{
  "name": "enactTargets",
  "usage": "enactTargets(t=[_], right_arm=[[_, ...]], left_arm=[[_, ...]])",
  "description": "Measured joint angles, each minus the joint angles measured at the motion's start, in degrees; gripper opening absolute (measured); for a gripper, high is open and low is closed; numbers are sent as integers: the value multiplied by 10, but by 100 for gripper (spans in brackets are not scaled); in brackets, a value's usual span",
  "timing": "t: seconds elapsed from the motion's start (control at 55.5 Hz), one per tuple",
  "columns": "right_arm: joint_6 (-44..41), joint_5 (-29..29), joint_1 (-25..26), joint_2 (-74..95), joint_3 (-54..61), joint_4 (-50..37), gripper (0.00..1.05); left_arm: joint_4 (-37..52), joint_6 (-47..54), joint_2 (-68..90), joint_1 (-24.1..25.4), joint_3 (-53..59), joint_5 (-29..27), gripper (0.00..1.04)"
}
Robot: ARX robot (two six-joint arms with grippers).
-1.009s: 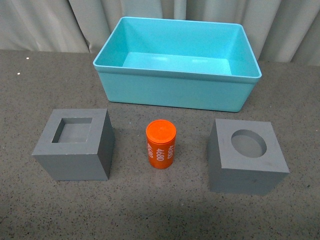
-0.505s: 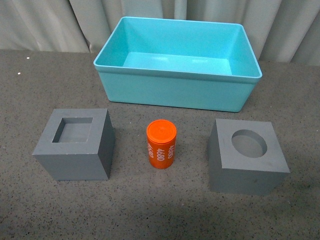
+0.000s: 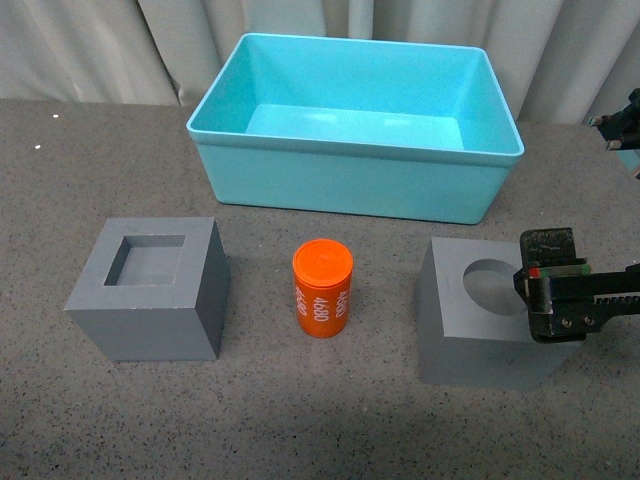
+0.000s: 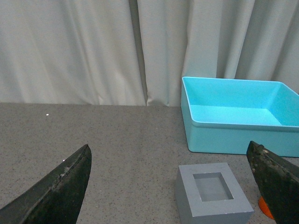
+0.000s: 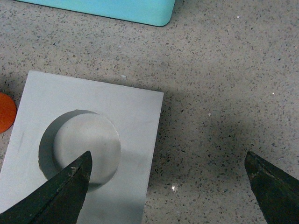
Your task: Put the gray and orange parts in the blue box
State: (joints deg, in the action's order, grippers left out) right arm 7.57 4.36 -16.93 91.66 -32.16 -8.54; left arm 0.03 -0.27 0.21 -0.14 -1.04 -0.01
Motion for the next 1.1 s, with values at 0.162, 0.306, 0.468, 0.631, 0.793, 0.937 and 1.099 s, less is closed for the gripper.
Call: enactTargets(t=[0.162, 0.306, 0.468, 0.631, 0.793, 0.937, 1.099], right_arm=[[25, -3, -1, 36, -23, 13, 95], [39, -8, -1, 60, -39, 20, 95], [51, -10, -3, 73, -56, 27, 95], [61, -8, -7, 76, -64, 42, 75], [68, -12, -9, 77, -70, 58, 54], [73, -8, -9, 76, -75, 75, 33], [78, -10, -9, 70, -75, 83, 18]], left_arm=[[0, 0, 0, 0, 0, 0, 98], [0, 0, 0, 0, 0, 0, 98], [0, 0, 0, 0, 0, 0, 98], [0, 0, 0, 0, 0, 0, 98], [0, 0, 0, 0, 0, 0, 98], [0, 0, 0, 0, 0, 0, 98], [0, 0, 0, 0, 0, 0, 98]])
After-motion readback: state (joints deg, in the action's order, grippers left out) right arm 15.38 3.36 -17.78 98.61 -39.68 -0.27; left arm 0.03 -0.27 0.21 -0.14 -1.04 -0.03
